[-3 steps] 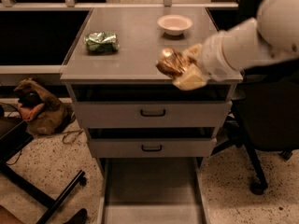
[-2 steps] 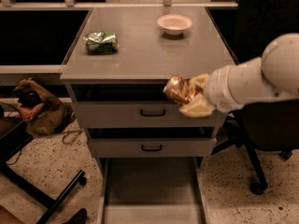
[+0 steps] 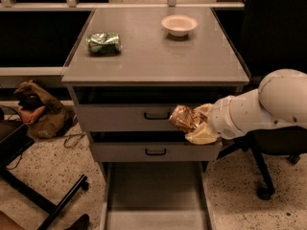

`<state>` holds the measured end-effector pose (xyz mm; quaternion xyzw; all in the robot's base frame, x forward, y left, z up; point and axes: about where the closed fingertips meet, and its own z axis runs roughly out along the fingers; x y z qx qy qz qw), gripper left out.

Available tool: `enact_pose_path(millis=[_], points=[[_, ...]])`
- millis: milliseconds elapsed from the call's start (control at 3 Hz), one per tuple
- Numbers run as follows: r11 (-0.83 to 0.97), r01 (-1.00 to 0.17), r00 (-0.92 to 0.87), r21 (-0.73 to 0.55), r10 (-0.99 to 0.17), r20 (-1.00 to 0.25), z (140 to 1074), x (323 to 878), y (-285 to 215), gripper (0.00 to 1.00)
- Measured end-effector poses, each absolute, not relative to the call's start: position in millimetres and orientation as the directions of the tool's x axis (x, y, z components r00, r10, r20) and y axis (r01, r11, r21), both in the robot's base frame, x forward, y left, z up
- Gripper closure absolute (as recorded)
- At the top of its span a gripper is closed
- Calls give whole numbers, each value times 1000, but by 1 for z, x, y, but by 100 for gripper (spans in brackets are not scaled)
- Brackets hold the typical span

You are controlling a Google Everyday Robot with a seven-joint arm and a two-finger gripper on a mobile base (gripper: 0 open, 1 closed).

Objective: Place orange can into bottom drawer

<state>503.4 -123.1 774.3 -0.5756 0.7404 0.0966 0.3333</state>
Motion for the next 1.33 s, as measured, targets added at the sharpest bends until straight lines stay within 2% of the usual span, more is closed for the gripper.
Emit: enact_pose_path(millis=[333, 667, 1333], points=[[355, -910, -152, -213, -765, -626, 730, 510, -126, 100], [387, -908, -183, -159, -708, -682, 643, 524, -120, 100], [336, -941, -204, -28, -634, -746, 532, 521, -92, 100]])
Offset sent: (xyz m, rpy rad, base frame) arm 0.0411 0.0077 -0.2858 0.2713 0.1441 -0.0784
